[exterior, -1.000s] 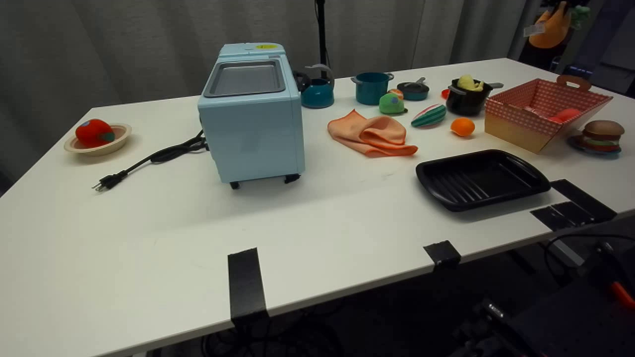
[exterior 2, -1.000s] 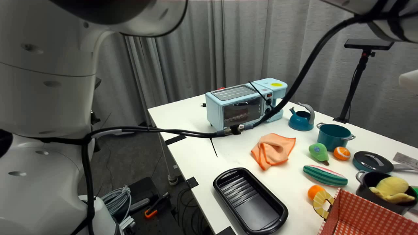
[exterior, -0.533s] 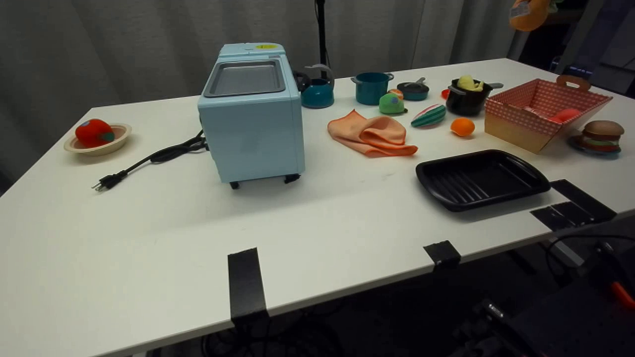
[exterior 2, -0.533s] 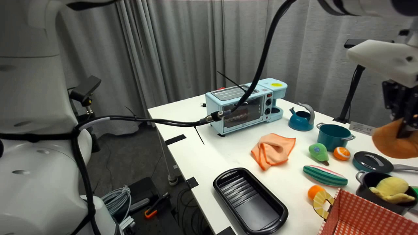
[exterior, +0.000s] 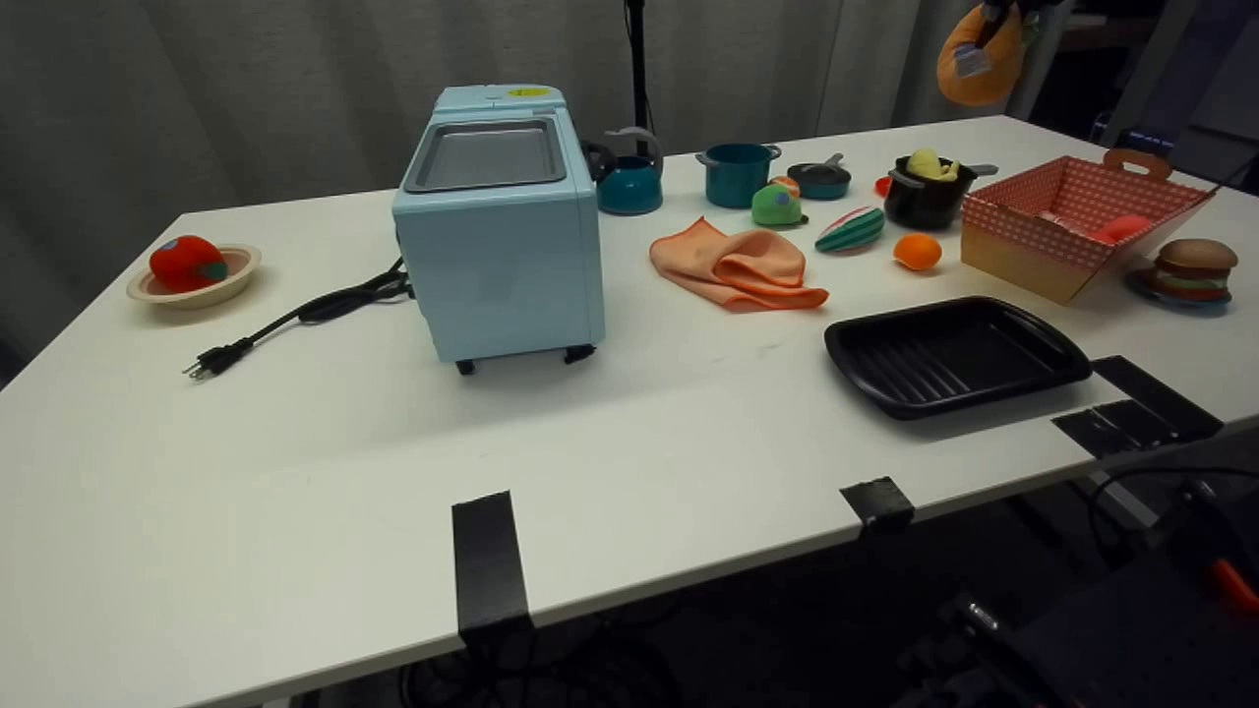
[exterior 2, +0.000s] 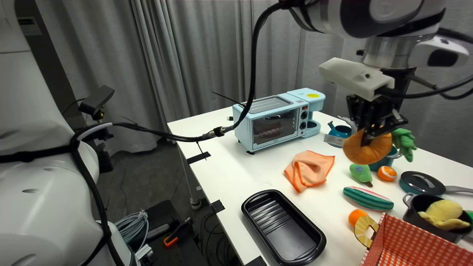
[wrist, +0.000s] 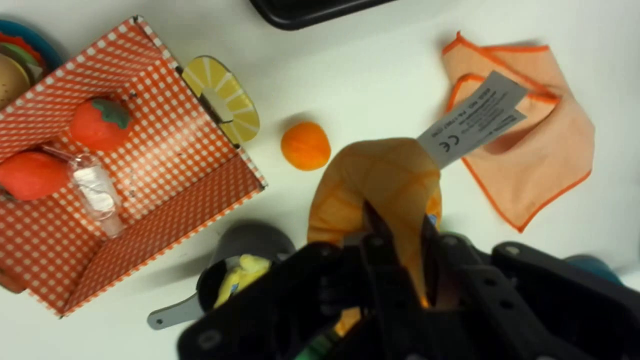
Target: Pick up the pineapple plush toy from the carton box and put it in the black tray
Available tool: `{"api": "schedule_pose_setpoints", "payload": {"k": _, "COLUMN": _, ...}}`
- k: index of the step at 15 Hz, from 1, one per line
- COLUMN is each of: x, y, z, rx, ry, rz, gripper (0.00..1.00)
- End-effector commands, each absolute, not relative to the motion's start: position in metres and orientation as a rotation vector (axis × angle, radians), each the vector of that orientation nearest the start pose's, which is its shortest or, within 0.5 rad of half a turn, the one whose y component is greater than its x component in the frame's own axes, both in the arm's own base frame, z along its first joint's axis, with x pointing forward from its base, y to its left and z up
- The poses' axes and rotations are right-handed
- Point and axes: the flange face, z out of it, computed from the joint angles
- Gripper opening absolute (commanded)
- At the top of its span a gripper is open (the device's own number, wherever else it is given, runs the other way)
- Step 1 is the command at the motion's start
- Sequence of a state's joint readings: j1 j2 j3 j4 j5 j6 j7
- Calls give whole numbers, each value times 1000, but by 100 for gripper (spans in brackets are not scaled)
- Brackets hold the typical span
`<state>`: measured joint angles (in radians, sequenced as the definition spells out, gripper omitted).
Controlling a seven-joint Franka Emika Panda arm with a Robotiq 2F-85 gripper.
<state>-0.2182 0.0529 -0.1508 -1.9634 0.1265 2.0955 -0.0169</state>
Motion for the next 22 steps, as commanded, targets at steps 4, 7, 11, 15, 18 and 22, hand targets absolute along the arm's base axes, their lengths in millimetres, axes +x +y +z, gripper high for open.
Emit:
{"api": "schedule_pose_setpoints", "payload": {"k": 4, "x": 510, "y": -127, "z": 398, "rx": -3124, "ry": 324, "rz": -8, "gripper": 4}}
{"api": "schedule_pose_setpoints", "payload": {"k": 7, "x": 500, "y": -103, "z": 367, "rx": -3174, "ry": 205, "rz": 80, "gripper": 4}}
{"api": "schedule_pose_setpoints", "payload": {"k": 11, "x": 485, "y": -83, "z": 334, "rx": -3213, "ry": 80, "rz": 241, "gripper": 4}}
{"api": "schedule_pose_setpoints", "payload": {"k": 15, "x": 472, "y": -76, "z": 310, "rx": -3249, "ry": -1, "rz": 369, "gripper": 4}}
{"api": "schedule_pose_setpoints", "payload": {"k": 18, "x": 464, "y": -73, "z": 296, "rx": -3277, "ry": -56, "rz": 443, "gripper": 4}}
{"api": "schedule_pose_setpoints", "payload": {"k": 22, "x": 459, "y": -74, "z": 298, "rx": -3299, "ry": -100, "rz": 429, "gripper": 56}}
